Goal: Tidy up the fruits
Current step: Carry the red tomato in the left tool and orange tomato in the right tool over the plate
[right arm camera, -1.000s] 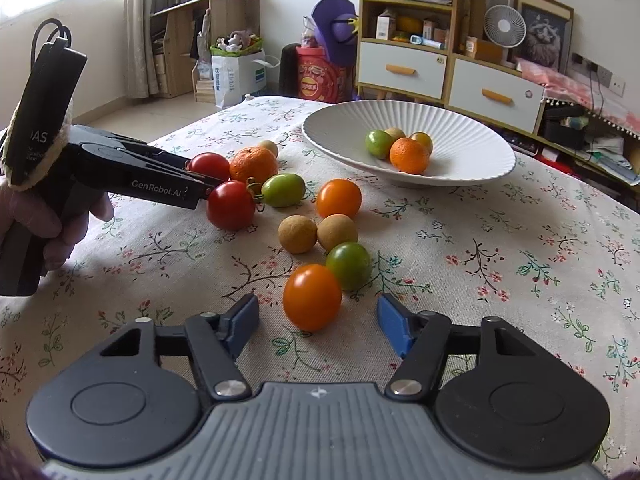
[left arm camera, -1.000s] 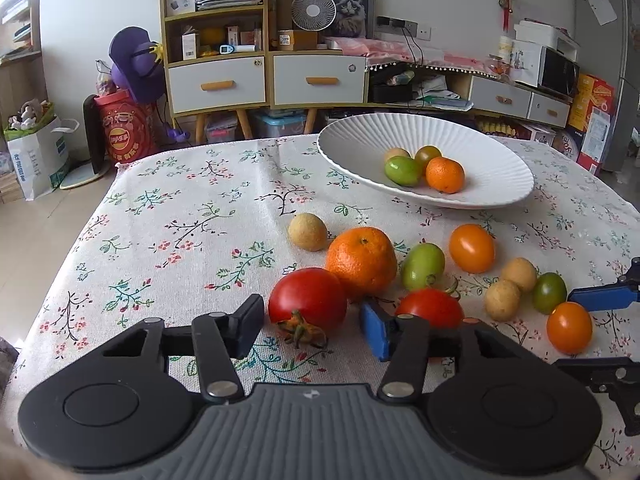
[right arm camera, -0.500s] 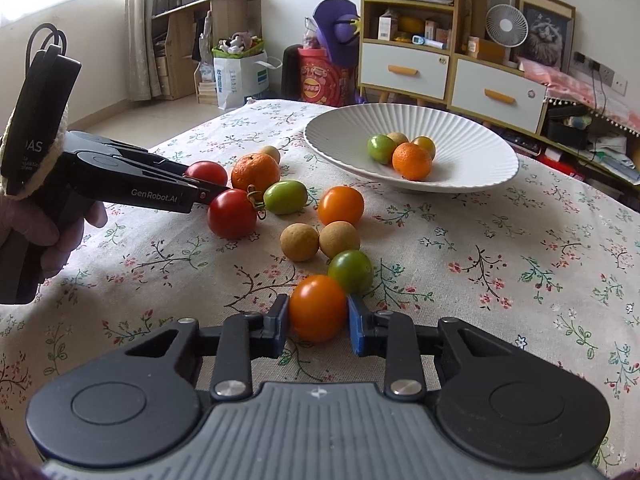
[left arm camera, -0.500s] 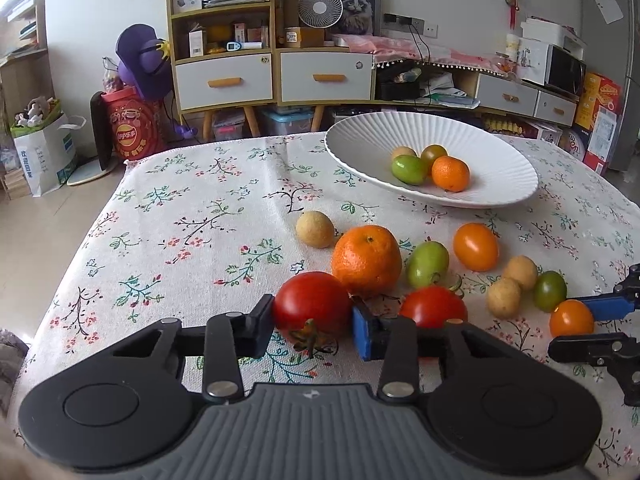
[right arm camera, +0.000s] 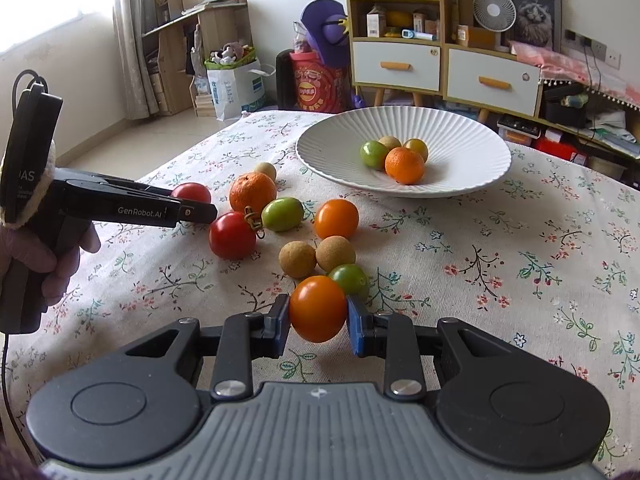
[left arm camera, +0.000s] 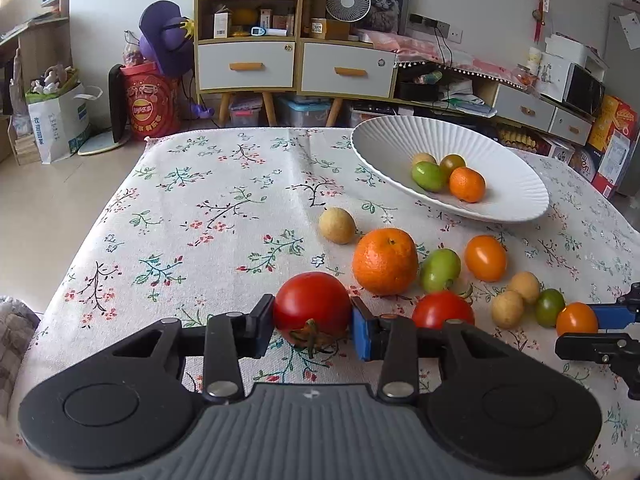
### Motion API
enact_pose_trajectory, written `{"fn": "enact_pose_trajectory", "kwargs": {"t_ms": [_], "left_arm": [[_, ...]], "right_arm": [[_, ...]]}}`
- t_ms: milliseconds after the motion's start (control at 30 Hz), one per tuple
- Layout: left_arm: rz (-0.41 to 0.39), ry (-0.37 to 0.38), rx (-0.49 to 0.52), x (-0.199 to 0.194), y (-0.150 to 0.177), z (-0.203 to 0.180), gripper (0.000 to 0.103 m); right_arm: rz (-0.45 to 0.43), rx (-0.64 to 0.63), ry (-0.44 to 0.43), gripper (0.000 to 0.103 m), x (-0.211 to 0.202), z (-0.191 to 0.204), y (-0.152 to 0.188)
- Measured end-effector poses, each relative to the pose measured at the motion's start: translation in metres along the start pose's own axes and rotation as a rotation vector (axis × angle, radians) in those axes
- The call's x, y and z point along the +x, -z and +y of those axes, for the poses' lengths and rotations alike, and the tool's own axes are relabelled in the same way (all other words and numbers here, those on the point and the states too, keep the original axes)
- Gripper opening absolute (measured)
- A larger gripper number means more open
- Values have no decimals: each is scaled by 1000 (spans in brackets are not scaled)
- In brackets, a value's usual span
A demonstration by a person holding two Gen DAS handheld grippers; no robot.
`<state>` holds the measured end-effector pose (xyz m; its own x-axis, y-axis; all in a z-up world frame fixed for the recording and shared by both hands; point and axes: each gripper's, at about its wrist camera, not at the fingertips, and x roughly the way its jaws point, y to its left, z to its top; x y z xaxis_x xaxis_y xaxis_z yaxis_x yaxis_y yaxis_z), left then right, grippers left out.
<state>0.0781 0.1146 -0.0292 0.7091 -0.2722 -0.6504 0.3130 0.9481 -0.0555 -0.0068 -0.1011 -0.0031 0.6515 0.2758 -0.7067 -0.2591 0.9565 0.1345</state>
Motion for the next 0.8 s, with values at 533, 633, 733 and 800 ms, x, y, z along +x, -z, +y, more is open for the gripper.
{"fn": "enact_pose_trajectory", "kwargs": {"t_ms": [533,633,733,800], "left_arm": [[-10,27,-17,-13,-21,-21,37],[-13,37,-10,-13,-25,-28,37],[-15,48,-10,-13,-30,-34,37],[-17,54,-9,-13,-34,-39,37]], "right_arm": [[-26,89,6,27,-2,-16,-24],[-24,98,9,27,-1,-16,-27],[-25,101,16,27,-1,-17,-31],[-27,103,21,27,-2,-18,-34]]}}
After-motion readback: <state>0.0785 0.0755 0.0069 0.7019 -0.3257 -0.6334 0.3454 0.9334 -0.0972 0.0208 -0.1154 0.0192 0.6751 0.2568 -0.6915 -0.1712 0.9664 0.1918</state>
